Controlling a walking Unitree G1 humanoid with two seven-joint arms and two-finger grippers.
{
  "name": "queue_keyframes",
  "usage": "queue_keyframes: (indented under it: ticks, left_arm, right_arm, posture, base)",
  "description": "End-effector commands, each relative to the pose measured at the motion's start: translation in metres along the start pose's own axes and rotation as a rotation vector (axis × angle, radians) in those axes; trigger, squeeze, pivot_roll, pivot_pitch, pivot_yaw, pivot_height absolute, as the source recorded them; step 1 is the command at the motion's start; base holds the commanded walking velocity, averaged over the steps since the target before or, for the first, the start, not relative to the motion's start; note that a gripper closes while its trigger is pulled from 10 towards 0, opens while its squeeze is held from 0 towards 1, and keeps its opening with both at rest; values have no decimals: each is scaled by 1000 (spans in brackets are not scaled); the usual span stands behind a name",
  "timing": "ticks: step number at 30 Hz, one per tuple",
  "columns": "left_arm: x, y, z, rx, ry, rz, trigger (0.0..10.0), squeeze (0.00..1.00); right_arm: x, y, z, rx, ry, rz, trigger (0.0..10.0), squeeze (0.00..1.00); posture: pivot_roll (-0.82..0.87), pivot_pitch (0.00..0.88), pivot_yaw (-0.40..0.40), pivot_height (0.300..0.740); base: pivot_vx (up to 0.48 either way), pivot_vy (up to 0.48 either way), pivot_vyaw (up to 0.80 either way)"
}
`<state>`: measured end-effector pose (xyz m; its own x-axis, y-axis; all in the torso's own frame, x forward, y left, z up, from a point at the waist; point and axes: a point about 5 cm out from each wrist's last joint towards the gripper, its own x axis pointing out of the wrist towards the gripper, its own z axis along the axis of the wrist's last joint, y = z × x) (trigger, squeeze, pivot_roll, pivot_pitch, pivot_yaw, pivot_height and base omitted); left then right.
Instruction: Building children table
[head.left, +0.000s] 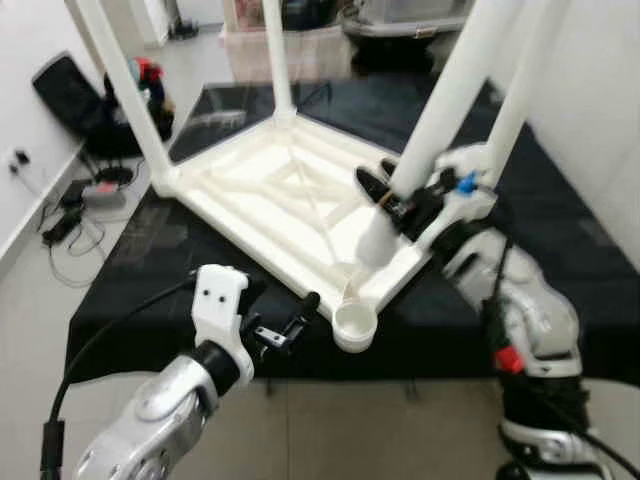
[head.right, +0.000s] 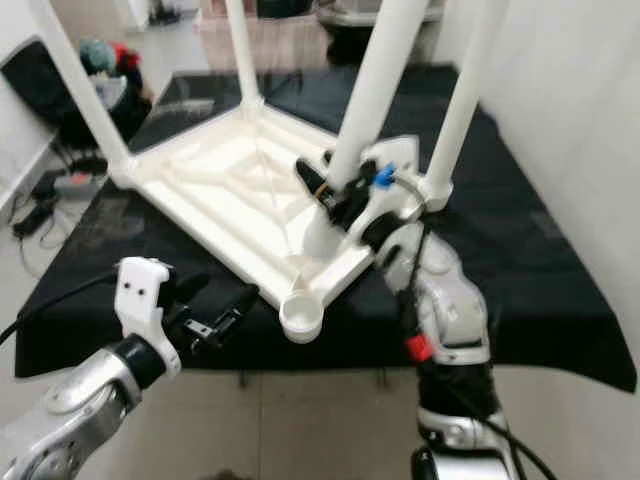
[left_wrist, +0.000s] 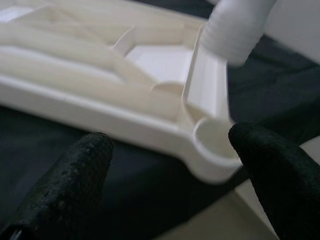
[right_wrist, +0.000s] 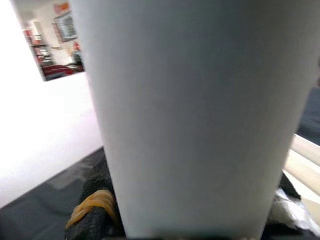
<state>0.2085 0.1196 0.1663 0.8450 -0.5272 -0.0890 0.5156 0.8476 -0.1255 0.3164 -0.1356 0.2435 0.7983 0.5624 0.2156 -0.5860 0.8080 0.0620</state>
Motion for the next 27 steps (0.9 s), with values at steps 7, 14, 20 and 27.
queue_keyframes:
  ticks: [7, 14, 20, 27]
  left_arm:
    - [-33, -36, -19, 19, 93, -282, 10000, 0]
    - [-47, -54, -23, -22, 98, -401, 10000, 0]
    - [-57, -51, -18, 74, 76, -403, 10000, 0]
    - [-57, -43, -11, 163, 43, -333, 10000, 0]
  right_arm:
    - [7, 7, 22, -72, -13, 305, 10000, 0]
    - [3, -6, 41, -95, 3, 605, 10000, 0]
    - [-2, -6, 32, -2, 87, 949, 10000, 0]
    - [11, -12, 30, -6, 117, 1055, 10000, 0]
  posture:
    - [-29, 161, -12, 740]
    - [-27, 213, -16, 740]
    - [-3, 271, -21, 740]
    - [41, 290, -17, 740]
  base:
    - [0, 0, 0]
    - [0, 0, 0]
    - [0, 0, 0]
    - [0, 0, 0]
